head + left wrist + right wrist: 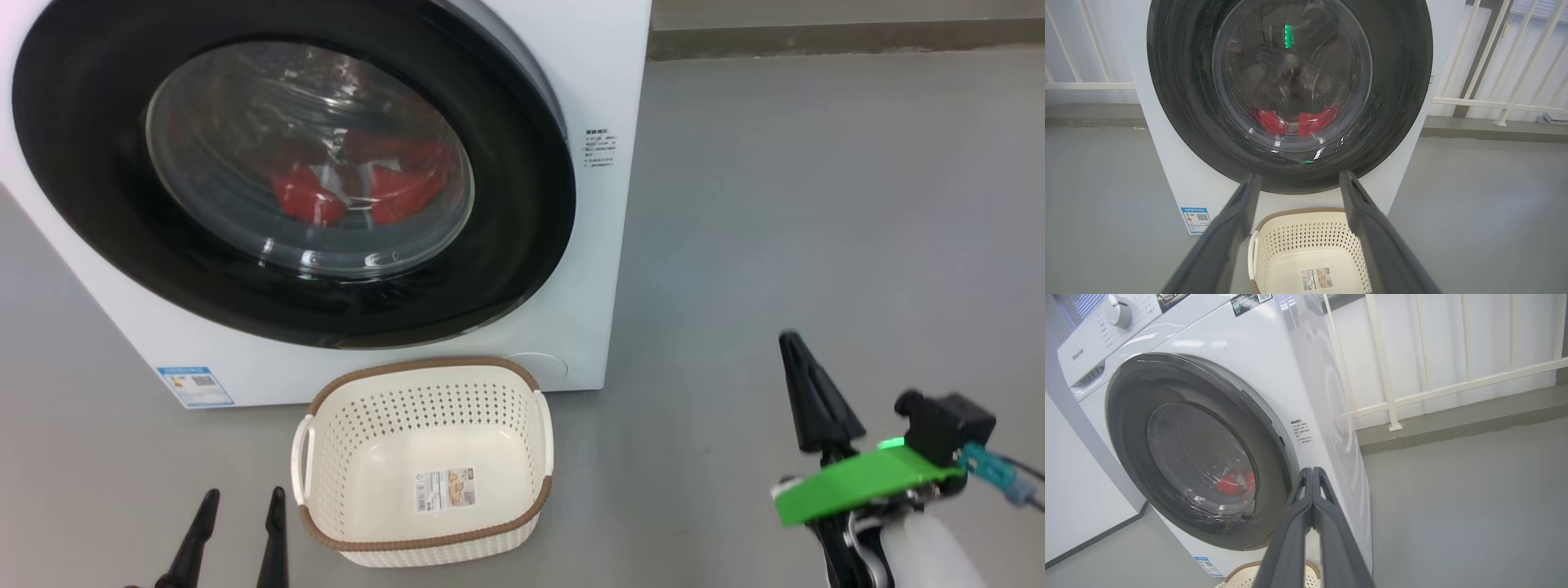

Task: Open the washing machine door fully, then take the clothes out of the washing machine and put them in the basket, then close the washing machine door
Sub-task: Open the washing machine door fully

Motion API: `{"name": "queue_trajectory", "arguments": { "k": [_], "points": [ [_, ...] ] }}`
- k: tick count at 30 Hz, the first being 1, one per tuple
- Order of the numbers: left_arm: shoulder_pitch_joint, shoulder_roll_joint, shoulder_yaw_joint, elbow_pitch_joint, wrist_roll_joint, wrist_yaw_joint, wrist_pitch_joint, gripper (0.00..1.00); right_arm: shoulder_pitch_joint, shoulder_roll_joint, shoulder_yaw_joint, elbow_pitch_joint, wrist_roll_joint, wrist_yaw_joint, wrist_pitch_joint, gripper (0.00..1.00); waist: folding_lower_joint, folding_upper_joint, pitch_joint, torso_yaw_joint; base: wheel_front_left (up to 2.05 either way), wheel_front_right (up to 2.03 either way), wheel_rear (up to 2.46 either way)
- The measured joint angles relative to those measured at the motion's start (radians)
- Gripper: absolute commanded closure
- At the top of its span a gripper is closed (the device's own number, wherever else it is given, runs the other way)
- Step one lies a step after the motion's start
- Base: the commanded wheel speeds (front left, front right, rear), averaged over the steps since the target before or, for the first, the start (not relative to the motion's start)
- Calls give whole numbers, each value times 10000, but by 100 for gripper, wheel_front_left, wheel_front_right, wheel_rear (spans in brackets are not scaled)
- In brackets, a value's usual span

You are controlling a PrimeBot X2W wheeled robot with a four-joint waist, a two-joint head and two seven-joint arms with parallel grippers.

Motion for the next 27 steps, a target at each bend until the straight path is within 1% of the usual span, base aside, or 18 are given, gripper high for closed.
{"name": "queue_trajectory", "arguments": {
  "k": [3,7,10,19,22,27],
  "points": [
    [-39,-8,-90,-12,0,0,0,0,-639,-4,123,10,408,0,-4,100,0,0,106,118,0,0,0],
    [-308,-48,-198,-36,-2,0,0,0,-1630,-54,138,119,662,0,-4,100,-1,0,343,316,0,0,0],
    [-540,-52,-268,-73,-2,0,0,0,-2406,-94,121,276,1145,0,-6,100,0,0,559,493,0,0,0],
    [-1318,-121,-606,-146,-67,0,0,0,-4809,-694,151,1011,2219,0,-79,100,0,0,1345,1089,0,0,0],
    [-1504,-134,-719,-148,-211,0,0,0,-5526,-988,391,1465,2732,0,-79,100,0,0,1622,1278,0,0,0],
    [-1833,-140,-913,-111,-270,0,0,0,-6706,-1595,1415,2217,4213,0,31,100,0,0,2046,1577,0,0,0]
  ]
}}
